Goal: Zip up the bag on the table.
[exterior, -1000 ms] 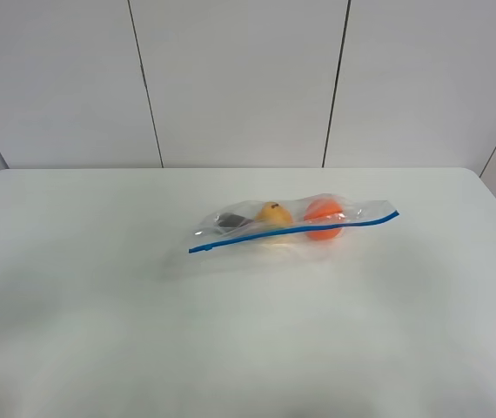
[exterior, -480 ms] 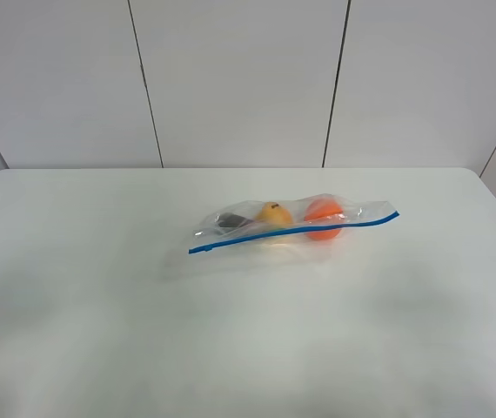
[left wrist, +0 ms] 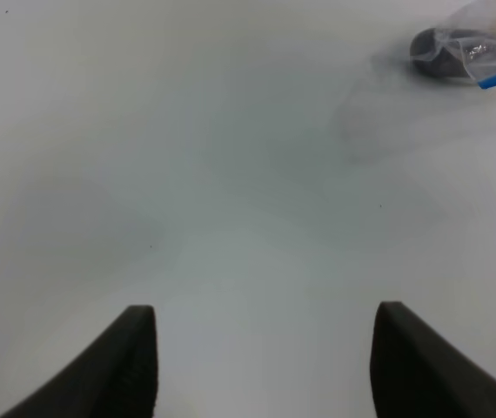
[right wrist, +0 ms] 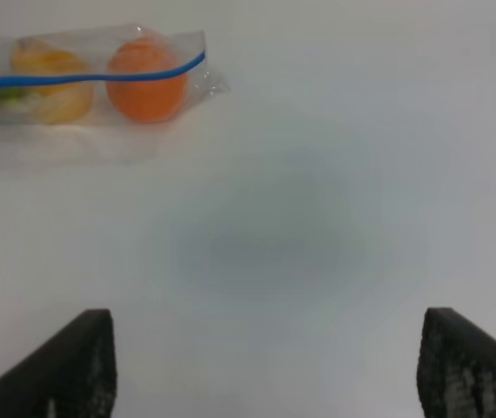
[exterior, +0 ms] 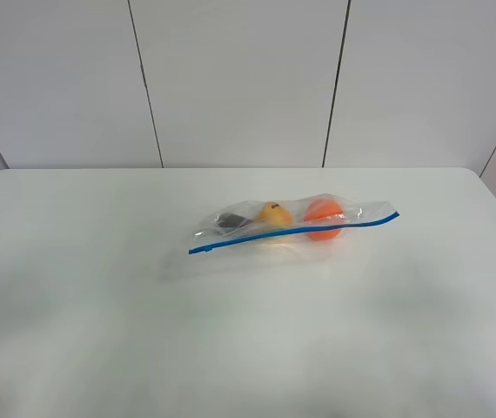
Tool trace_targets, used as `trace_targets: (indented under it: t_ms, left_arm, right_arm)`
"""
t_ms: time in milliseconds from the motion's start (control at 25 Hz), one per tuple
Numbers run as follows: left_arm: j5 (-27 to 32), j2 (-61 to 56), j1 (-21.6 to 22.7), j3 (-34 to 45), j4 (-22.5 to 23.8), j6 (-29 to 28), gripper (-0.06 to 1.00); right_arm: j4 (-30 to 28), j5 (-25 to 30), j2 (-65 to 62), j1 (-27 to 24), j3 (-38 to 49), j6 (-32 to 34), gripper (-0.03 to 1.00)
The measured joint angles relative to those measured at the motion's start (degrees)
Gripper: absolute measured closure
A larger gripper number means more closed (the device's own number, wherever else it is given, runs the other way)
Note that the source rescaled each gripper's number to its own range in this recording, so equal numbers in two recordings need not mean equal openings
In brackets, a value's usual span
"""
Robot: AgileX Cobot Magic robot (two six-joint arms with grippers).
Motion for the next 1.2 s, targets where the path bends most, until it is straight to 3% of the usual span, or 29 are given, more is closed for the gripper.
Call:
trace_targets:
  t_ms: [1200]
  left_arm:
    - [0.00, 0.00, 0.00, 0.00, 0.00, 0.00, 0.22]
  right_arm:
    - [0.06, -0.29, 0.00, 0.00, 0.40, 0.37, 0.17]
